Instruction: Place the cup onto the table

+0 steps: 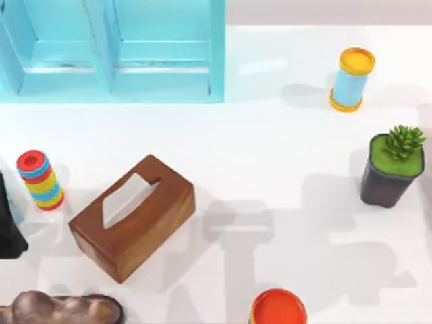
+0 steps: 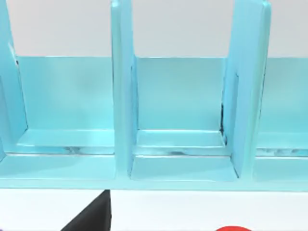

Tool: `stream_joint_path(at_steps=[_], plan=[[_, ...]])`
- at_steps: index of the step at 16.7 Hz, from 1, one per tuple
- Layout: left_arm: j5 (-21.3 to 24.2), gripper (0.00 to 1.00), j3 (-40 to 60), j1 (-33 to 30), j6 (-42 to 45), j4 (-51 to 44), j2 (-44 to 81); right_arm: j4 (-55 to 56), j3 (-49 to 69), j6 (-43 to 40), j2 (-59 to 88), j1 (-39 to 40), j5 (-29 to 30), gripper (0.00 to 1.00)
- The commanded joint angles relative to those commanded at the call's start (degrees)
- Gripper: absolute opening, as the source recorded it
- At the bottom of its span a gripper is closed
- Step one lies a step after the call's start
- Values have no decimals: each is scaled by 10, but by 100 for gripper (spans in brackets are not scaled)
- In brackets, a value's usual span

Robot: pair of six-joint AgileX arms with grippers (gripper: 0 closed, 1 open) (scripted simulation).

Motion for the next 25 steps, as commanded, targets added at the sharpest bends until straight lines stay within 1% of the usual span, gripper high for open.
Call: stream_joint_path(at_steps=[5,8,11,14,16,18,23,25], plan=[[0,100,0,0,0,0,0,-47,203,149,143,137,-5,0],[0,100,0,0,0,0,0,-75,330,225,245,215,-2,0],[0,100,0,0,0,0,0,-100,447,284,349,281,4,0],[0,100,0,0,0,0,0,-119,540,325,437,330,11,0],[0,100,0,0,0,0,0,-127,577,339,474,350,15,0],[0,100,0,0,0,0,0,-131,591,344,488,358,16,0],[0,100,0,0,0,0,0,-128,588,345,488,356,14,0],[0,100,0,0,0,0,0,-106,566,347,485,357,15,0]])
